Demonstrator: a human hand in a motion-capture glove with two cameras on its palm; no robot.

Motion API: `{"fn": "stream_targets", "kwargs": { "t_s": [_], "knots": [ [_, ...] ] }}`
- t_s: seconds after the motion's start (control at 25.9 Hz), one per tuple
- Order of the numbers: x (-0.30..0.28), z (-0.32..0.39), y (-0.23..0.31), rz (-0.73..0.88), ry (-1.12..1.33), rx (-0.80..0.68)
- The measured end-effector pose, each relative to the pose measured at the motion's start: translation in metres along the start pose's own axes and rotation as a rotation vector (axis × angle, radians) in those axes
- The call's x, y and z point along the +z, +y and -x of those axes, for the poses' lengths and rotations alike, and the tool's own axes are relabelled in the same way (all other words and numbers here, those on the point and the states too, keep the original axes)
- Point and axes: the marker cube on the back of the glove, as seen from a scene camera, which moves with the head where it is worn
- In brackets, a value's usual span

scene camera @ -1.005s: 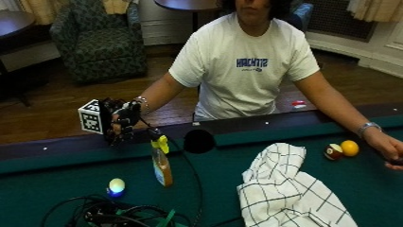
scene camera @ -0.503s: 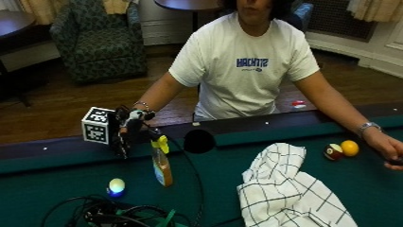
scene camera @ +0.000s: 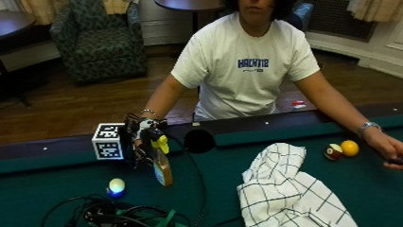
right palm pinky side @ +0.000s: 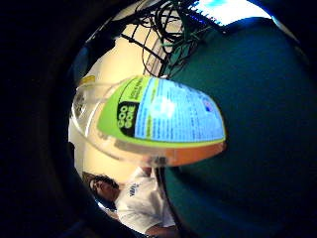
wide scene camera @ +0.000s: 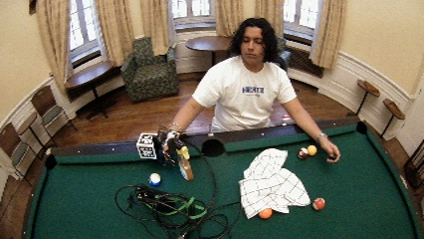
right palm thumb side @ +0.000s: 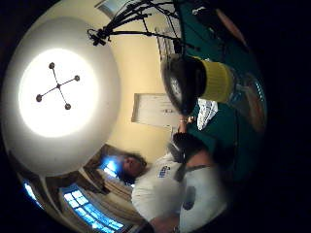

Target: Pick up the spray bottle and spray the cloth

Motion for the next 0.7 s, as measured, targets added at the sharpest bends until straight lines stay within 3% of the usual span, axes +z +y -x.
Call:
{"fn": "stream_targets", "kwargs": {
  "t_s": [0.7],
  "knots": [
    [0.021, -0.011, -0.025, -0.035, -0.033, -0.005]
  ]
}}
